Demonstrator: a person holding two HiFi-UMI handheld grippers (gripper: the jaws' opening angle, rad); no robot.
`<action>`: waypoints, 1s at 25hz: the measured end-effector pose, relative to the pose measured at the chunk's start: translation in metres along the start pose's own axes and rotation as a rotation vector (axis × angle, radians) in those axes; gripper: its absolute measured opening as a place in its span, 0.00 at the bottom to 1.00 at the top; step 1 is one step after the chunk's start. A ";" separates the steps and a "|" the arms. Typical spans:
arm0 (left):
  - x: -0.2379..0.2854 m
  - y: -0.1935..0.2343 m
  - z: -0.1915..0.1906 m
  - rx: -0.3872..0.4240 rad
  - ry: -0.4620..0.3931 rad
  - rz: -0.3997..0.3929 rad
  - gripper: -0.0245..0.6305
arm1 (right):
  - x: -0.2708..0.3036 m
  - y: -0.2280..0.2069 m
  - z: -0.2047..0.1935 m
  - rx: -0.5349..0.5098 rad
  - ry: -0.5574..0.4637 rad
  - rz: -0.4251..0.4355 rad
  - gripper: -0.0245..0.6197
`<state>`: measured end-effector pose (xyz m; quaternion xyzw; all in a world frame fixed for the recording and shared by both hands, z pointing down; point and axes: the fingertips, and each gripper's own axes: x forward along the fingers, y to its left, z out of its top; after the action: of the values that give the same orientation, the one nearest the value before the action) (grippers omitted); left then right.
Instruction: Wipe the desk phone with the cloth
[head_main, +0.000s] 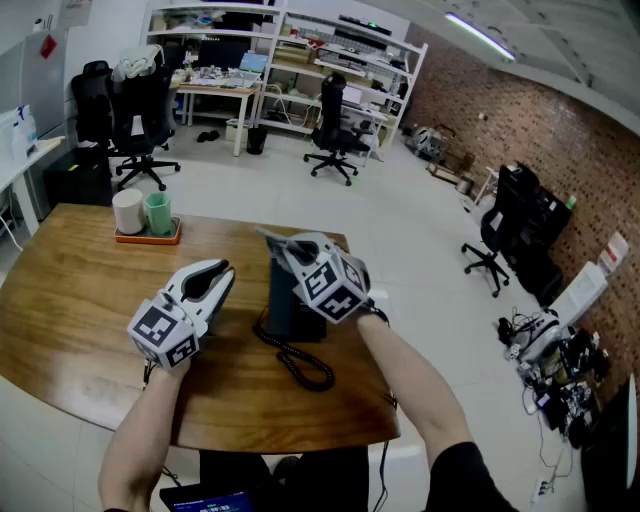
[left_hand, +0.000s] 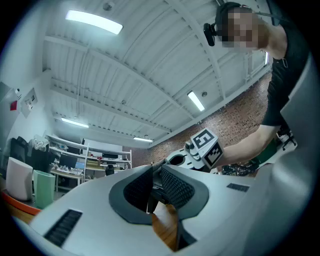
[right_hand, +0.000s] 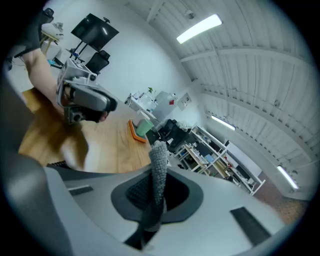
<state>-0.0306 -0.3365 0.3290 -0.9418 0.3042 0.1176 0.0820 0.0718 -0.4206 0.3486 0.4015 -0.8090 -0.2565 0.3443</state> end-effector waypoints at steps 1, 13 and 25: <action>0.000 0.000 0.000 -0.002 -0.003 0.001 0.10 | 0.008 0.001 -0.004 -0.007 0.019 0.001 0.08; 0.004 -0.001 0.003 0.006 0.007 -0.011 0.10 | -0.039 0.105 -0.004 -0.250 -0.023 0.291 0.08; 0.002 -0.007 -0.001 0.014 0.018 -0.045 0.10 | -0.012 0.005 0.001 -0.115 0.008 -0.006 0.08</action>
<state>-0.0246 -0.3329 0.3302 -0.9487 0.2847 0.1051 0.0887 0.0738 -0.4082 0.3468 0.3843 -0.7903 -0.3018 0.3695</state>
